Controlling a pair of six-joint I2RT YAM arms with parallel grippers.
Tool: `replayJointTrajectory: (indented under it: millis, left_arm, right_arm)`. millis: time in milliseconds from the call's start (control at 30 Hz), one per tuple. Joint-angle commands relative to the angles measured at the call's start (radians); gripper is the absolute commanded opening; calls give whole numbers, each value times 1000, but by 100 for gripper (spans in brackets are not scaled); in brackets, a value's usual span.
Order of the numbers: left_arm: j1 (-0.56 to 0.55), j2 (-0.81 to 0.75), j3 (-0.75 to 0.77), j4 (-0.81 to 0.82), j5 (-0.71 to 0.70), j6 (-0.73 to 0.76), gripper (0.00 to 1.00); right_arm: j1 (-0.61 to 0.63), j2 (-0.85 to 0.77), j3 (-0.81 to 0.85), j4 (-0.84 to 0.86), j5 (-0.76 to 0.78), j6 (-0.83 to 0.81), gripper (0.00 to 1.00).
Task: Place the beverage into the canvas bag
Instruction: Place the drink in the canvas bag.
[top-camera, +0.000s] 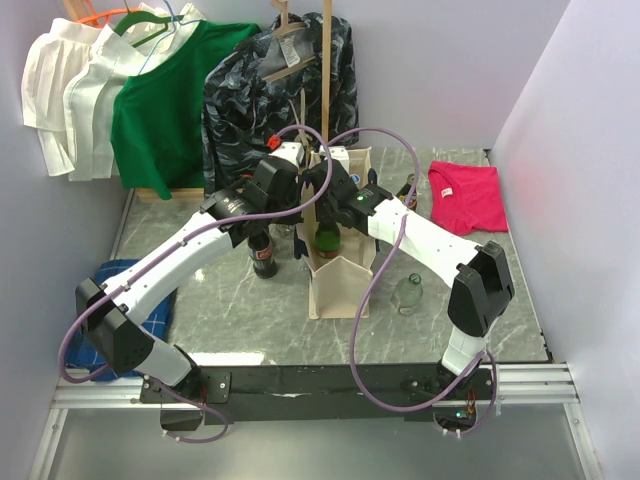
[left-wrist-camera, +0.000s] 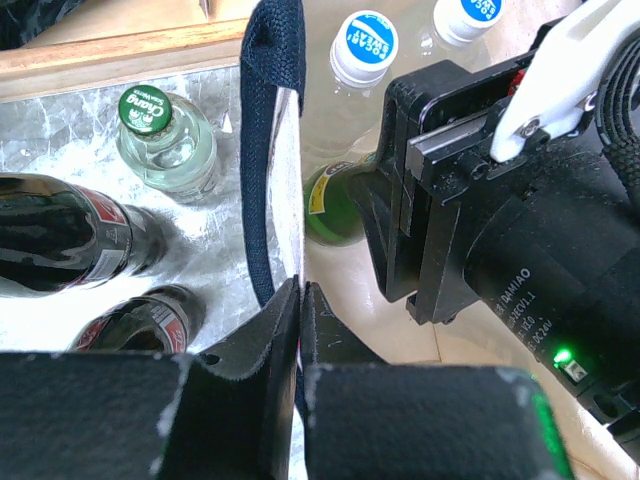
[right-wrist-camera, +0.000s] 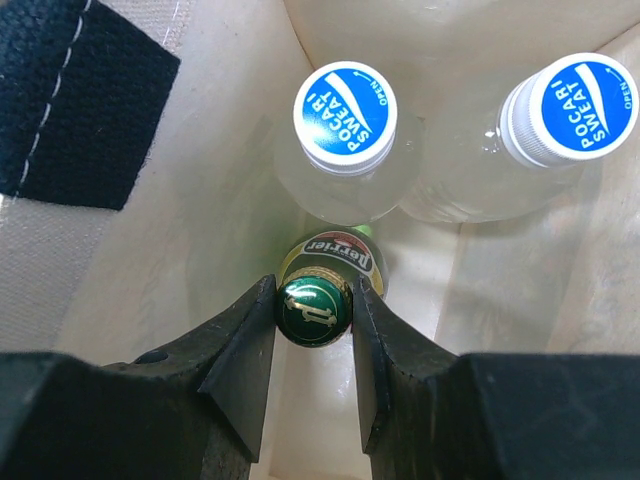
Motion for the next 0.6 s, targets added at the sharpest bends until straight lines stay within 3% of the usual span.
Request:
replayJointTrajectory:
  millis: [0,133,567]
  left_arm:
    - [-3,-38,24,46,3,4,10]
    - [-3,-38,21,49,0,4,10]
    - [-3,-33,19,54,-2,4,10]
  right_arm:
    - [9,1,61,43,41,13,27]
    - [9,-2,59,29,39,20,39]
    - [9,-13,39,6,42,38,49]
